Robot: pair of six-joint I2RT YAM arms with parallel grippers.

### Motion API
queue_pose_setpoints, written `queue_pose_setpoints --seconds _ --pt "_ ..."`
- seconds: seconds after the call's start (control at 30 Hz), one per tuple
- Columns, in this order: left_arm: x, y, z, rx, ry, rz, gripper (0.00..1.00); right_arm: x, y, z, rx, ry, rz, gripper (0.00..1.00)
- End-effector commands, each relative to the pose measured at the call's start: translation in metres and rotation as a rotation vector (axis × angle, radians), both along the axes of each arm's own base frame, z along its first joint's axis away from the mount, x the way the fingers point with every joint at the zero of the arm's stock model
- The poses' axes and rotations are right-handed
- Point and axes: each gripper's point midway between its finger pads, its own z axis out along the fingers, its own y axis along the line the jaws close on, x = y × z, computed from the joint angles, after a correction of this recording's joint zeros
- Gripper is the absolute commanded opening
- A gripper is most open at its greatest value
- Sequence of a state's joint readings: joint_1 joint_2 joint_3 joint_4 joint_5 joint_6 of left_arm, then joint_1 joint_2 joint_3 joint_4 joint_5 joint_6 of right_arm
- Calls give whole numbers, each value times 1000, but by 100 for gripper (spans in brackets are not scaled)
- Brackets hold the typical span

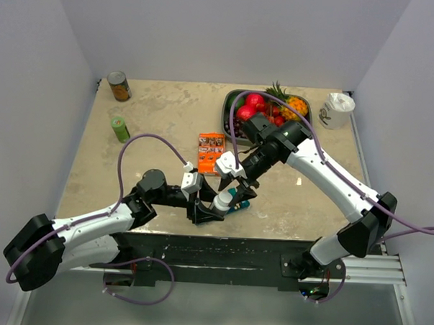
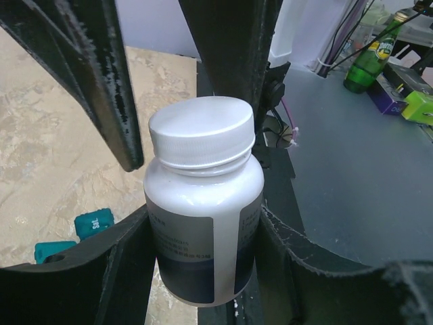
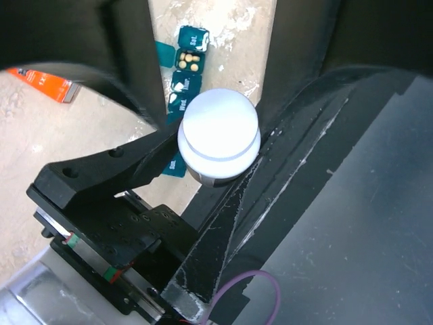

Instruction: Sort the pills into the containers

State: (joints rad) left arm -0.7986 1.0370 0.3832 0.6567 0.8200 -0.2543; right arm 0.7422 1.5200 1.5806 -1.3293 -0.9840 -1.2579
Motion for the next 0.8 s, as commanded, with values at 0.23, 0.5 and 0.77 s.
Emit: queue_pose_setpoints --seconds 0.23,0.5,0.77 --pt "34 0 36 -70 -62 176 0 -12 -1 -10 -141 188 -110 26" --pt "81 13 51 -60 -16 473 0 50 17 -52 -287 195 -527 18" --pt "83 10 45 -78 15 481 0 56 33 -57 -287 341 -579 10"
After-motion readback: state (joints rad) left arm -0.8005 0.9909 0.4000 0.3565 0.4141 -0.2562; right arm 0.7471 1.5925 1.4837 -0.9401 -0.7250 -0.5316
